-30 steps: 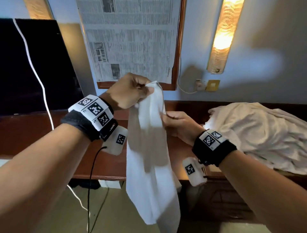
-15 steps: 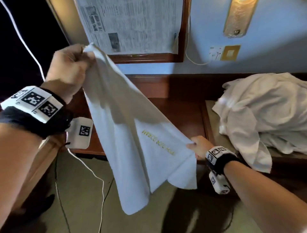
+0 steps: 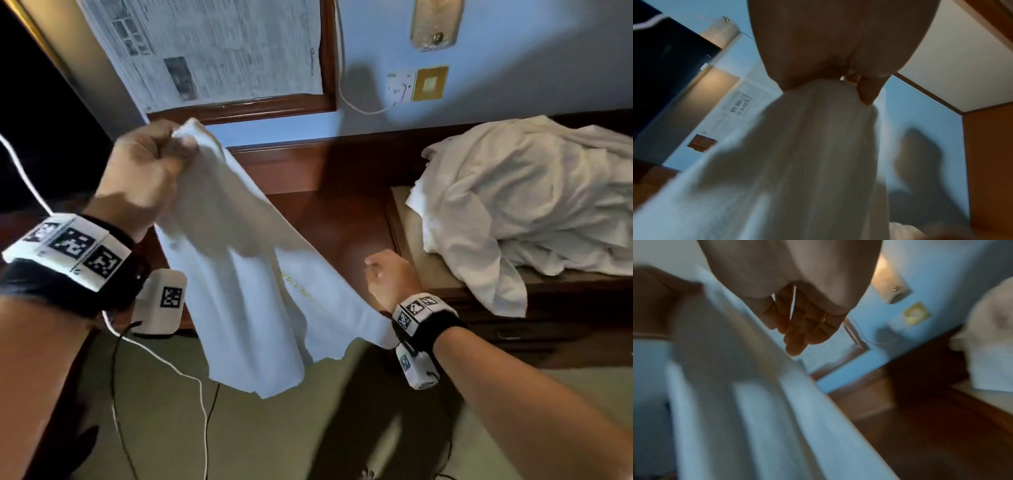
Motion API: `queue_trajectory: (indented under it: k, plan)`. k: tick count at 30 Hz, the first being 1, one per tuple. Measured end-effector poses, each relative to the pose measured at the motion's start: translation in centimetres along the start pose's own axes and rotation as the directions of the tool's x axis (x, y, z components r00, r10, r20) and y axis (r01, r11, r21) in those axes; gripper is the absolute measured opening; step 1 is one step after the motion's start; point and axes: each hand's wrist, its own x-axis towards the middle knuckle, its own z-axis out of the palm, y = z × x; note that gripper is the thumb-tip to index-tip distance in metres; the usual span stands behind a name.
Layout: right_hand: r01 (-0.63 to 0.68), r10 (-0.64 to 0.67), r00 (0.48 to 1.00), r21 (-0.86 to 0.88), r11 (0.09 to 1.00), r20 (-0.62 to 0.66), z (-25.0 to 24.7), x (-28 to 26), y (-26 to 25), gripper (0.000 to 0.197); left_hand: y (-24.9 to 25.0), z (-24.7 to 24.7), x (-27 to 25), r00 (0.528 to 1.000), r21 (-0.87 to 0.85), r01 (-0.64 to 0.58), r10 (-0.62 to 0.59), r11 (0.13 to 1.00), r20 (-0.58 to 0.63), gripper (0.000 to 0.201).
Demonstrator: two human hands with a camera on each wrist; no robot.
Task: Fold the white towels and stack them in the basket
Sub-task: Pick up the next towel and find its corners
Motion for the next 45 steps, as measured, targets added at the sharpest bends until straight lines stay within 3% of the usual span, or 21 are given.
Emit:
queue_trajectory:
  k: [1,3,7,11,16,21,25,28,31,34,39,45]
  plan:
    - [0.144,-0.133,0.987,0.123,0.982,-0.091,-0.3,0.2,-3.0,0.014,0.0,1.0,0.1,0.998,-0.020,-0.010,0.011,1.000,0.058,0.018]
    - [0.324,-0.298,0.946,0.316,0.892,-0.129,-1.6,0.2,-8.8,0.010,-0.4,2.7,-0.2,0.981,-0.001,-0.039,0.038,0.999,0.190,0.018]
    - [0.460,-0.437,0.886,0.402,0.792,-0.153,-3.3,1.0,-15.4,0.018,-0.8,4.6,-1.1,0.940,-0.087,-0.047,0.073,0.995,0.333,0.021]
    - [0.395,-0.366,0.918,0.434,0.810,-0.152,-4.1,2.0,-17.6,0.022,-1.0,4.0,-1.4,0.918,-0.114,-0.065,0.104,0.991,0.383,0.028]
    - [0.208,-0.313,0.950,0.735,0.646,0.007,-4.1,1.2,-19.7,0.020,-2.2,1.6,-0.3,0.887,-0.131,-0.135,0.178,0.982,0.426,0.023]
    - [0.004,-0.253,0.953,0.827,0.562,0.168,-2.4,-0.9,-19.3,0.025,-2.8,0.3,0.1,0.883,-0.089,-0.207,0.226,0.974,0.413,0.029]
    - [-0.128,-0.133,0.936,0.665,0.736,0.327,1.5,-3.9,-13.4,0.047,-3.7,-1.3,0.8,0.900,-0.091,-0.189,0.210,0.978,0.383,0.030]
    - [-0.177,-0.005,0.914,0.411,0.894,0.405,3.9,-6.4,-8.5,0.018,-4.5,-2.4,1.2,0.904,-0.053,-0.223,0.227,0.973,0.361,0.025]
    - [-0.148,0.104,0.902,0.074,0.986,0.419,5.0,-8.8,-4.5,0.025,-5.8,-3.7,2.1,0.934,-0.015,-0.212,0.208,0.977,0.292,0.020]
    - [-0.211,0.252,0.889,-0.146,0.966,0.383,5.1,-10.0,-1.4,0.029,-6.6,-5.0,3.3,0.944,-0.017,-0.199,0.197,0.980,0.263,0.022]
    - [-0.316,0.492,0.756,-0.417,0.852,0.431,3.9,-11.3,1.6,0.021,-7.1,-5.7,4.2,0.974,-0.109,-0.111,0.130,0.988,0.188,0.032]
    - [-0.449,0.684,0.692,-0.605,0.657,0.229,1.7,-11.6,5.9,0.025,-7.1,-5.4,5.3,0.987,-0.086,-0.095,0.105,0.992,0.118,0.043]
